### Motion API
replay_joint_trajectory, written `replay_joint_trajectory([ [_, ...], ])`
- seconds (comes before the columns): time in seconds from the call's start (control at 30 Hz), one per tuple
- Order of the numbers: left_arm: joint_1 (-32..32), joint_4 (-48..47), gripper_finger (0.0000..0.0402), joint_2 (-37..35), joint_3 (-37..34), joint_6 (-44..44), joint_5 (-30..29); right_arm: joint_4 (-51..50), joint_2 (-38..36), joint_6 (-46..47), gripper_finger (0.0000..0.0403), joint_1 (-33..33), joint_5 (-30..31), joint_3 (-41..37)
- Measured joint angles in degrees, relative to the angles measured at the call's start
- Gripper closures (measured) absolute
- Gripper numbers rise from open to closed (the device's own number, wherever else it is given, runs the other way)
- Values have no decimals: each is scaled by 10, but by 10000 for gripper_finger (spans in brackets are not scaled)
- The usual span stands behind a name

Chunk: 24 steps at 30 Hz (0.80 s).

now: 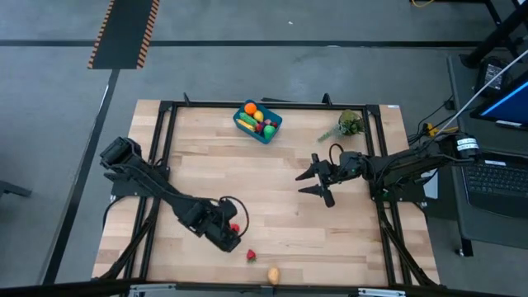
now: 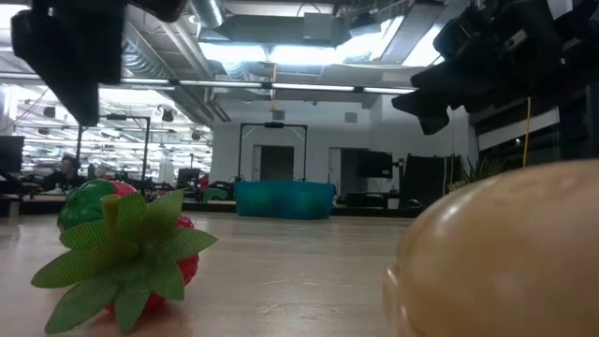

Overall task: Pick and placing Produce into tupperware
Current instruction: Put the red strawberry into the blue bin

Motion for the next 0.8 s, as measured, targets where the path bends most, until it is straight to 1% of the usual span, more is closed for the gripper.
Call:
replay_joint_trajectory([
  [0.1,15,-2,86,0,0,-26,0,0,0,0,193,11,0,0],
  [0.3,32,-1,86,0,0,-31,-1,0,0,2,193,32,0,0],
  [0.53,33,12,85,0,0,-35,0,0,0,2,193,57,0,0],
  [0.67,27,27,85,2,0,-63,9,0,0,1,193,70,0,0],
  [0.8,16,27,85,18,0,-93,15,0,0,1,193,82,1,0],
])
